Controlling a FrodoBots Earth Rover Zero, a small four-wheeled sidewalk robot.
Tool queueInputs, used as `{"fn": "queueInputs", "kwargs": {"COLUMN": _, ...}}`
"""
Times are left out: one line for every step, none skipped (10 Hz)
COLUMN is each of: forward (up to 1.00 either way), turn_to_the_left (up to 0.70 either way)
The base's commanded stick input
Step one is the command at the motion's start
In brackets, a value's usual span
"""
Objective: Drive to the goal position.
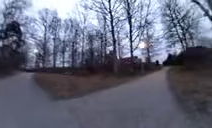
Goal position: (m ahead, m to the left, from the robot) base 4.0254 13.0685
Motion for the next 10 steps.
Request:
{"fn": "queueInputs", "kwargs": {"forward": 0.7, "turn_to_the_left": 0.0}}
{"fn": "queueInputs", "kwargs": {"forward": 0.7, "turn_to_the_left": 0.0}}
{"fn": "queueInputs", "kwargs": {"forward": 0.7, "turn_to_the_left": 0.0}}
{"fn": "queueInputs", "kwargs": {"forward": 0.7, "turn_to_the_left": 0.0}}
{"fn": "queueInputs", "kwargs": {"forward": 0.7, "turn_to_the_left": 0.0}}
{"fn": "queueInputs", "kwargs": {"forward": 0.7, "turn_to_the_left": 0.0}}
{"fn": "queueInputs", "kwargs": {"forward": 0.7, "turn_to_the_left": 0.0}}
{"fn": "queueInputs", "kwargs": {"forward": 0.7, "turn_to_the_left": 0.0}}
{"fn": "queueInputs", "kwargs": {"forward": 0.7, "turn_to_the_left": 0.0}}
{"fn": "queueInputs", "kwargs": {"forward": 0.7, "turn_to_the_left": 0.0}}
